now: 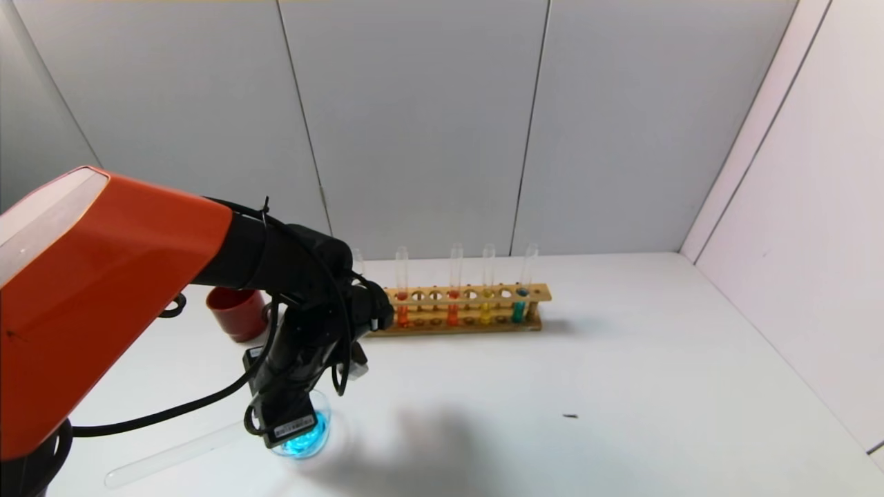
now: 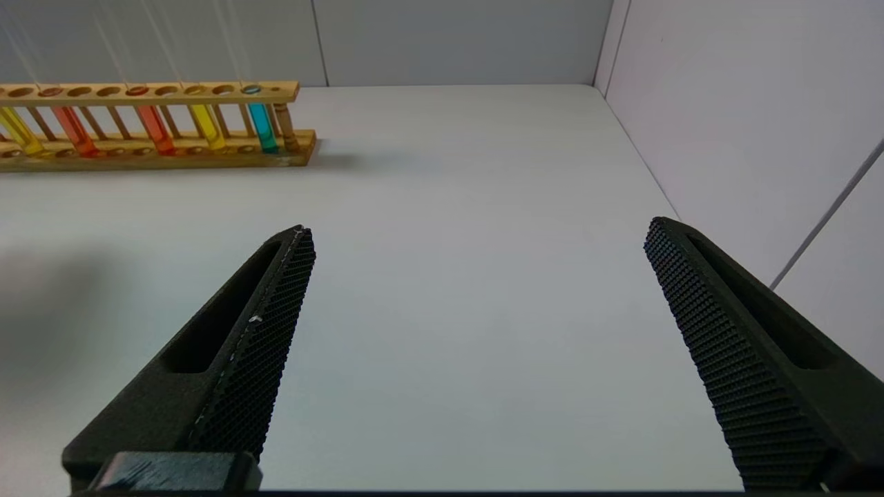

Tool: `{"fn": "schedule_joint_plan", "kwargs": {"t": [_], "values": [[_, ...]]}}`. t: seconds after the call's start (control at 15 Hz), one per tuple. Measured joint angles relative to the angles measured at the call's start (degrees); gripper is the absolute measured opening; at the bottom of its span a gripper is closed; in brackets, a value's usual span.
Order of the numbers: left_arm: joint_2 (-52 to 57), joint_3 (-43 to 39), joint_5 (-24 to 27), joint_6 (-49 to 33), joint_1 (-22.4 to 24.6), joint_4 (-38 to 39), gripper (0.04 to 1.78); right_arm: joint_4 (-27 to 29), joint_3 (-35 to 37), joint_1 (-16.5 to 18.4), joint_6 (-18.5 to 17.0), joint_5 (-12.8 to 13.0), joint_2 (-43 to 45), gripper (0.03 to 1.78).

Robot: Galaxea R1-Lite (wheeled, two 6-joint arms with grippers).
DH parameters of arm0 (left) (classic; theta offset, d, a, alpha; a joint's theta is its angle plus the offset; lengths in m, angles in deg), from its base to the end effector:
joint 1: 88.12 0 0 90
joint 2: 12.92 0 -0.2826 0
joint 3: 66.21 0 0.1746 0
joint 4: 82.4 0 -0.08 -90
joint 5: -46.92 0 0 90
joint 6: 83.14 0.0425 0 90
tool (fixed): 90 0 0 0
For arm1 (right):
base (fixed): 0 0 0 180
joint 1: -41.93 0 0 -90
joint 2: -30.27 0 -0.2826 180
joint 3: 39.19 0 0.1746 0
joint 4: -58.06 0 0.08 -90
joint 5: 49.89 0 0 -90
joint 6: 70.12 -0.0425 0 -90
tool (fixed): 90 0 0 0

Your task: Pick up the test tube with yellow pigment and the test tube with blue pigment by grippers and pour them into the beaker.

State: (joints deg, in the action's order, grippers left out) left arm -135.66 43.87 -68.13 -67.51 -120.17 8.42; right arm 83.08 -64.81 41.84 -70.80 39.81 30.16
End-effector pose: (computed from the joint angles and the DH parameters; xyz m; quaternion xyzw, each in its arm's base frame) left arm 0.2629 -0.1434 0.0835 0.4531 0.6703 -0.1308 0.5729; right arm -0.0025 0.0002 0.0768 0.0059 -0.0043 0.0034 1.0000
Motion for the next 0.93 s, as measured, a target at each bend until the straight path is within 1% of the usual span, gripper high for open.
{"fn": "schedule_joint_plan", "kwargs": {"t": [0.13, 0.27, 0.33, 0.47, 0.6, 0.73, 0.93], "values": [[0.1, 0.5, 0.1, -2.3, 0.1, 0.1, 0.30, 0.0, 0.0, 0.0, 0.0, 0.0, 0.0, 1.74], [1.0, 1.2, 0.0, -7.0, 0.1, 0.3, 0.30, 0.0, 0.0, 0.0, 0.0, 0.0, 0.0, 1.74], [2.2, 1.9, 0.1, -9.6, 0.5, 1.0, 0.30, 0.0, 0.0, 0.0, 0.0, 0.0, 0.0, 1.74], [5.7, 2.6, 1.1, -11.4, 2.3, 3.5, 0.30, 0.0, 0.0, 0.0, 0.0, 0.0, 0.0, 1.74], [10.5, 2.9, 2.4, -11.8, 5.2, 7.1, 0.30, 0.0, 0.0, 0.0, 0.0, 0.0, 0.0, 1.74], [15.2, 3.6, 4.3, -11.7, 9.8, 11.6, 0.30, 0.0, 0.0, 0.0, 0.0, 0.0, 0.0, 1.74], [19.8, 5.4, 10.2, -11.8, 17.8, 20.0, 0.30, 0.0, 0.0, 0.0, 0.0, 0.0, 0.0, 1.74]]}}
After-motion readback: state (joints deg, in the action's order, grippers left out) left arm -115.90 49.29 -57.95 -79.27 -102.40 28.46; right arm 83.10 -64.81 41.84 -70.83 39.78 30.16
